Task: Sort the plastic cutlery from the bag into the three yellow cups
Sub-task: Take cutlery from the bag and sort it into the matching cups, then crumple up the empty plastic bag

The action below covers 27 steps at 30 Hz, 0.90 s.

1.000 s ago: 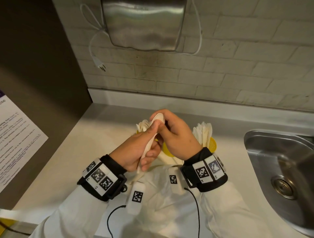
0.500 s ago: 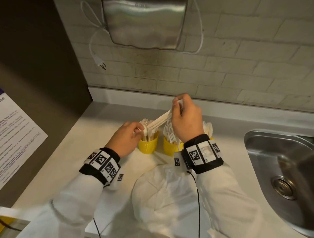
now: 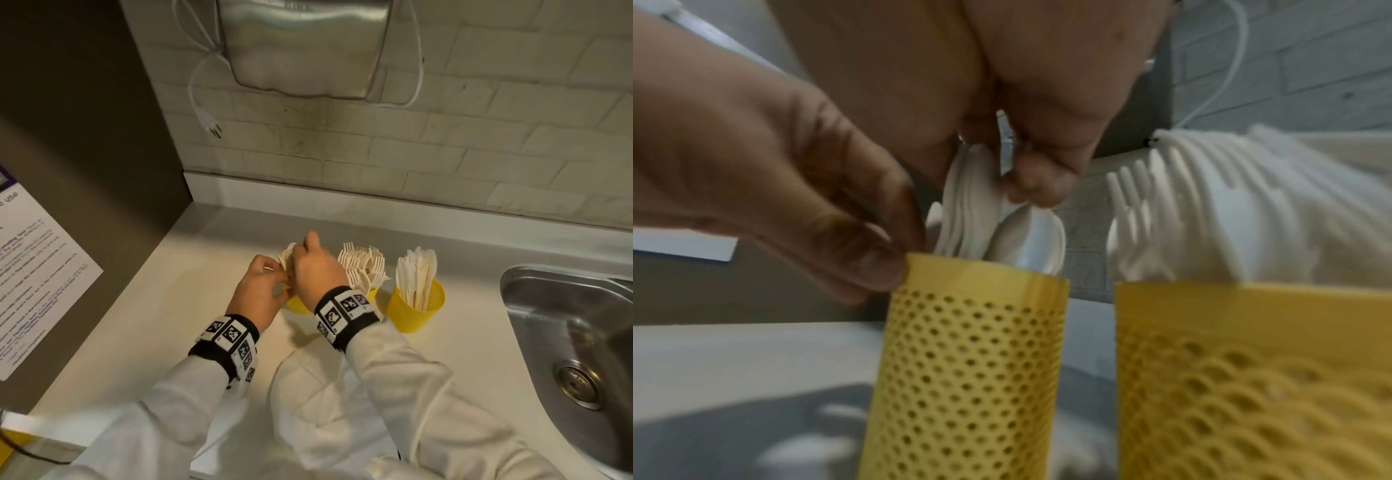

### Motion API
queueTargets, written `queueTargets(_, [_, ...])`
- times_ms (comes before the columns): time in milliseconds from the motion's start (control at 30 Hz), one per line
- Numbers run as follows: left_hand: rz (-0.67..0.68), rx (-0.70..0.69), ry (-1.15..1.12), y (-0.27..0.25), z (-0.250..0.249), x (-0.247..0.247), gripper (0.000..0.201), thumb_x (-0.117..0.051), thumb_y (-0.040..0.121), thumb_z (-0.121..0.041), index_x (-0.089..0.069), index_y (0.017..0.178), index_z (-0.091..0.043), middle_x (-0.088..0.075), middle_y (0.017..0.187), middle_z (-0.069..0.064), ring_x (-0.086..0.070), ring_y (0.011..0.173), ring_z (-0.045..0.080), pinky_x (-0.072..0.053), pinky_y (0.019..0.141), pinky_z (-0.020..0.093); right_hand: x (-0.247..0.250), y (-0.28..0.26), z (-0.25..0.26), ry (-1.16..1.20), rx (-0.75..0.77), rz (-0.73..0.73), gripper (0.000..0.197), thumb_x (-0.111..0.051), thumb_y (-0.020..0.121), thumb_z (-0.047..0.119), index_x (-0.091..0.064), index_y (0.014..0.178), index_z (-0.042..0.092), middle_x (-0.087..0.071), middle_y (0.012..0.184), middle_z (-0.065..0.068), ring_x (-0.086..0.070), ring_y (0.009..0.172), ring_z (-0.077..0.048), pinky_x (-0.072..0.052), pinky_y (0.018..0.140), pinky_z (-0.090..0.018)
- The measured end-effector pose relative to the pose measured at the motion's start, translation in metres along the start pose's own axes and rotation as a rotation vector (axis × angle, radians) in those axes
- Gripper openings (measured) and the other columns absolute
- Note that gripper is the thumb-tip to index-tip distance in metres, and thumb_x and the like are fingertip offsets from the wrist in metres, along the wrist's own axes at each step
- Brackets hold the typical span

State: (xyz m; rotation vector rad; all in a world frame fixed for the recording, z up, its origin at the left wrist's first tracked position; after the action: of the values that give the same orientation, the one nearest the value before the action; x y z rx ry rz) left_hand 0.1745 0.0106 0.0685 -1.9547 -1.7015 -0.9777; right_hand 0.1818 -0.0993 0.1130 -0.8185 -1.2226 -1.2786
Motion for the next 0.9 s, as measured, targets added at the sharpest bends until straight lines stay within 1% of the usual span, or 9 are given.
queueTargets(100, [-0.022,0.024,0.008,0.001,0.003,0.002,0.015,-0.075,0.086,-0.001,-0.075,0.100,-0.006,-0.060,0.118,0.006,-0.058,0.086,0.014,-0.050,0.080,0.025,-0.001,-0.007,0.011,-0.103,0.045,-0.095,0.047,-0.040,0.103,0.029,-0.047,0.144,0.007,-0.037,0.151,-0.019,-0.040,0.131,-0.039,-0.042,0.103,-0.050])
queueTargets(167, [-0.051,0.036,0.000,0.000,0.006,0.003,0.016,-0.069,0.086,0.005,-0.075,0.094,-0.009,-0.063,0.118,0.004,-0.058,0.083,0.010,-0.047,0.078,0.015,-0.015,-0.006,0.012,-0.093,0.056,-0.002,0.059,-0.026,0.108,0.038,-0.027,0.158,0.008,-0.020,0.166,-0.017,-0.016,0.153,-0.035,-0.018,0.123,-0.054])
queueTargets(267, [-0.072,0.094,-0.024,0.002,0.013,0.001,0.019,-0.068,0.085,0.007,-0.073,0.083,-0.012,-0.062,0.110,-0.004,-0.064,0.087,0.016,-0.054,0.084,0.022,-0.035,0.000,0.005,-0.113,0.027,0.184,0.071,-0.008,0.107,0.052,-0.015,0.161,0.007,-0.012,0.170,-0.016,-0.002,0.158,-0.030,-0.001,0.127,-0.054])
queueTargets(433, [-0.066,0.092,0.079,0.012,0.008,0.006,0.022,-0.066,0.089,-0.001,-0.069,0.109,-0.006,-0.068,0.099,0.007,-0.066,0.095,0.029,-0.052,0.084,0.035,-0.011,-0.003,0.010,-0.083,0.026,0.184,0.074,-0.013,0.106,0.056,-0.017,0.161,0.006,-0.010,0.170,-0.017,-0.003,0.158,-0.032,-0.005,0.127,-0.054])
queueTargets(500, [-0.014,0.071,0.077,0.010,0.005,0.001,0.025,-0.075,0.086,-0.006,-0.072,0.110,-0.007,-0.066,0.111,0.009,-0.066,0.099,0.030,-0.053,0.091,0.035,0.022,-0.012,0.011,0.053,0.032,0.026,0.063,-0.035,0.106,0.042,-0.030,0.156,0.004,-0.026,0.163,-0.020,-0.023,0.151,-0.037,-0.024,0.124,-0.052])
queueTargets(567, [0.000,0.063,-0.004,0.003,0.006,-0.002,0.028,-0.085,0.081,-0.017,-0.076,0.108,-0.017,-0.060,0.117,0.002,-0.064,0.096,0.022,-0.053,0.095,0.032,0.065,-0.031,-0.008,0.202,-0.033,-0.231,0.045,-0.053,0.096,0.026,-0.051,0.136,0.005,-0.048,0.137,-0.017,-0.049,0.123,-0.035,-0.047,0.102,-0.048])
queueTargets(633, [-0.004,0.043,-0.020,-0.005,0.004,-0.003,0.031,-0.087,0.080,-0.025,-0.076,0.109,-0.025,-0.055,0.118,-0.001,-0.063,0.093,0.016,-0.051,0.093,0.028,0.085,-0.057,-0.047,0.301,-0.221,-0.352,0.028,-0.058,0.090,0.018,-0.056,0.116,0.007,-0.050,0.116,-0.010,-0.051,0.098,-0.026,-0.049,0.084,-0.040])
queueTargets(800, [-0.071,0.004,-0.038,-0.023,-0.023,-0.011,0.015,-0.078,0.086,-0.030,-0.067,0.095,-0.026,-0.055,0.098,-0.010,-0.058,0.073,0.007,-0.054,0.079,0.032,0.041,-0.104,-0.116,0.235,-0.560,-0.022,0.031,-0.064,0.092,0.037,-0.061,0.107,0.009,-0.066,0.101,-0.008,-0.062,0.087,-0.027,-0.049,0.075,-0.033])
queueTargets(900, [0.173,-0.005,-0.002,-0.033,-0.038,-0.052,0.023,-0.077,0.085,-0.047,-0.063,0.097,-0.033,-0.061,0.097,-0.014,-0.061,0.079,0.005,-0.055,0.080,0.033,0.010,-0.104,-0.124,0.135,-0.583,0.086,0.038,-0.060,0.094,0.047,-0.064,0.108,0.012,-0.070,0.099,-0.008,-0.066,0.088,-0.028,-0.049,0.071,-0.031])
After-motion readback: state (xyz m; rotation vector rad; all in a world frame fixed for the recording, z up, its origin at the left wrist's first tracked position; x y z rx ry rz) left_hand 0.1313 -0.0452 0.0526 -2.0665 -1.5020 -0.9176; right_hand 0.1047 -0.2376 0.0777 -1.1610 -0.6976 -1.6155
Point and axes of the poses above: each hand's wrist, its own y-axis towards the middle knuckle, its own x-axis out of the back of the hand, z = x × y, the point moved 9 cm from there along y, towards the middle knuckle
